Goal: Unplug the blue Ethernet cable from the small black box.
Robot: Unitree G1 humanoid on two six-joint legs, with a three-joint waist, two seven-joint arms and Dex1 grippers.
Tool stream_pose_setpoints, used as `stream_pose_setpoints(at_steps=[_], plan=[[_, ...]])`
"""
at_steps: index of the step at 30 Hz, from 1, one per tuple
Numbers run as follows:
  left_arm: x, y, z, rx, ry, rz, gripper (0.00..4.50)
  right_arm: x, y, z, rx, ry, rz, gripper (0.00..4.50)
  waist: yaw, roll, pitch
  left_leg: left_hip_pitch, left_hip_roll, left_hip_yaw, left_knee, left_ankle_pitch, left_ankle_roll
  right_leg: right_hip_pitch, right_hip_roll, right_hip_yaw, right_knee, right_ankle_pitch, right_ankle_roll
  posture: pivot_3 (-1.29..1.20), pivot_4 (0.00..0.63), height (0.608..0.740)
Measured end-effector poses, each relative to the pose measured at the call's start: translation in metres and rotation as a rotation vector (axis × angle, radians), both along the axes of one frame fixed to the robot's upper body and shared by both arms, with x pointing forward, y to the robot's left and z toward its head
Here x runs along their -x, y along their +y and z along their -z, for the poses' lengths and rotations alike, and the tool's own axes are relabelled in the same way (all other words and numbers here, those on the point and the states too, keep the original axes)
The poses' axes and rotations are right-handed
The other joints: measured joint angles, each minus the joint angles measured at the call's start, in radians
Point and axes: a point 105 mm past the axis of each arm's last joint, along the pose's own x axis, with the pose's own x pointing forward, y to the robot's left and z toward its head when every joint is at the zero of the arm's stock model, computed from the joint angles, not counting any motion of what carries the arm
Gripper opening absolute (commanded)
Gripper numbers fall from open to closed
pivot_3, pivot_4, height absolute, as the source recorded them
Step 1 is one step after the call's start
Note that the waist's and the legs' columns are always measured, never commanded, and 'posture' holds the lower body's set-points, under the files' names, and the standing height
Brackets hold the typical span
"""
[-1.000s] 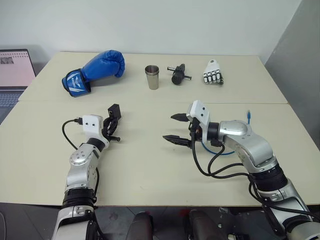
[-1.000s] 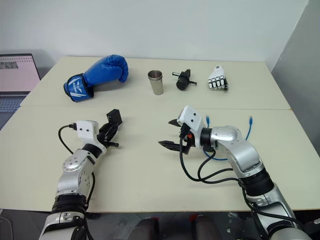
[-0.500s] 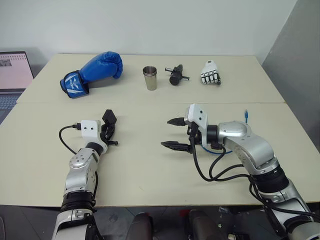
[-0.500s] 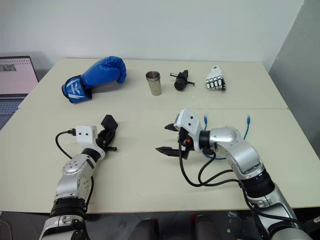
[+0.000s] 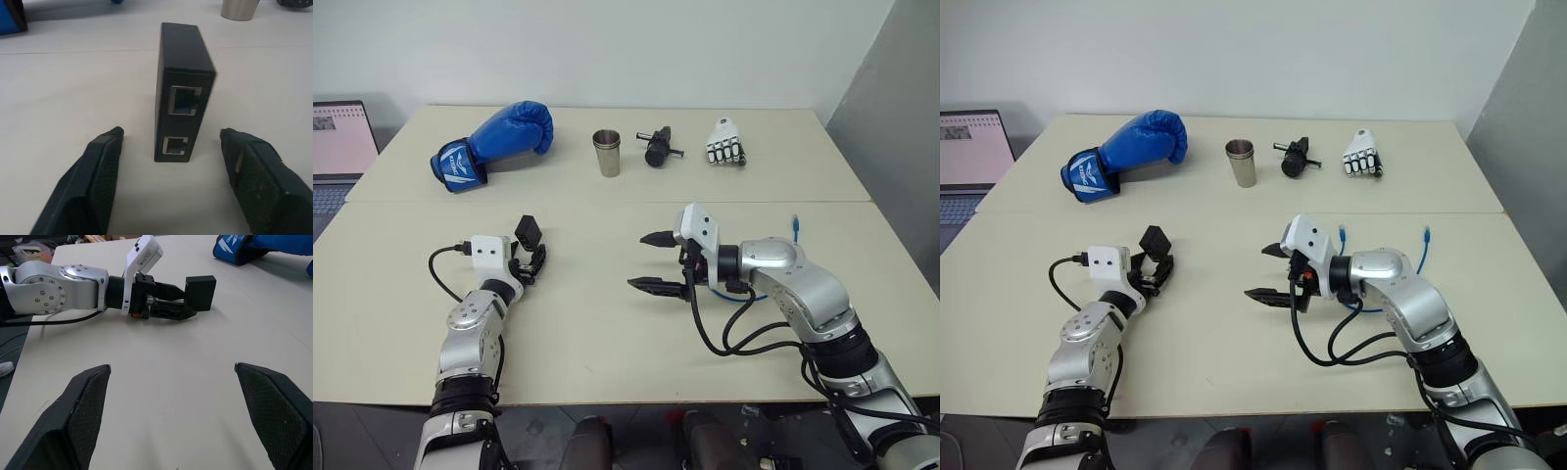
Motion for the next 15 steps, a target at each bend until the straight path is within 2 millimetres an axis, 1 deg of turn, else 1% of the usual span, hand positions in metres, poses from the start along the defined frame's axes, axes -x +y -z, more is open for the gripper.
stream_pose_setpoints(at_steps=[1,3,5,6,9,11,12,14,15], plan=[[0.001,0.000,0.000,-0.004,0.001,0.002,4.38,0.000,0.000,0.000,0.000,0.000,0.000,4.30,0.000,0.000,0.000,0.000,0.000,0.000,0.000,0.000,0.000,0.000,0.000,0.000,0.000,0.000,0.000,0.00,0.150,0.740],[0.003,0.000,0.001,-0.013,0.002,0.006,4.38,0.000,0.000,0.000,0.000,0.000,-0.001,4.30,0.000,0.000,0.000,0.000,0.000,0.000,0.000,0.000,0.000,0.000,0.000,0.000,0.000,0.000,0.000,0.00,0.150,0.740],[0.009,0.003,0.002,-0.046,0.007,0.013,4.38,0.000,0.000,0.000,0.001,0.003,0.000,4.30,-0.005,0.000,0.000,0.000,0.000,0.000,0.000,0.000,0.000,0.000,0.000,0.001,0.000,0.000,0.000,0.00,0.150,0.740],[0.015,0.007,0.002,-0.075,0.013,0.017,4.38,0.001,0.000,0.001,0.006,0.008,-0.004,4.30,-0.007,0.000,0.000,0.000,0.001,0.000,0.000,0.000,0.000,0.000,0.000,0.001,0.000,0.000,0.000,0.00,0.150,0.740],[0.024,0.012,0.001,-0.107,0.038,0.019,4.38,0.005,-0.004,0.000,0.019,0.009,-0.010,4.30,-0.010,0.000,0.000,0.000,0.001,0.000,-0.001,0.000,0.000,-0.001,0.000,0.000,0.000,0.000,0.000,0.00,0.150,0.740],[0.032,0.021,-0.002,-0.156,0.082,0.020,4.38,0.012,-0.008,0.001,0.027,0.020,-0.028,4.30,-0.010,0.000,0.000,0.000,0.001,-0.001,-0.001,0.000,0.000,-0.001,0.000,0.000,-0.001,0.000,0.000,0.00,0.150,0.740],[0.037,0.028,-0.005,-0.175,0.112,0.004,4.38,0.014,-0.013,0.002,0.026,0.030,-0.021,4.30,-0.010,0.000,0.000,-0.001,0.001,-0.001,-0.001,0.000,0.000,-0.001,0.000,0.000,0.000,0.000,0.000,0.00,0.150,0.740],[0.040,0.032,-0.005,-0.191,0.133,-0.001,4.38,0.014,-0.017,0.001,0.028,0.035,-0.012,4.30,-0.010,0.000,0.000,-0.001,0.001,-0.001,-0.001,0.000,0.000,-0.001,0.000,0.000,0.000,0.000,0.000,0.00,0.150,0.740],[0.044,0.032,-0.008,-0.209,0.143,0.025,4.38,0.015,-0.020,-0.001,0.024,0.038,-0.007,4.30,-0.010,-0.001,0.000,-0.001,0.001,-0.001,-0.001,0.000,0.000,-0.001,0.000,0.000,0.000,0.000,0.000,0.00,0.150,0.740]])
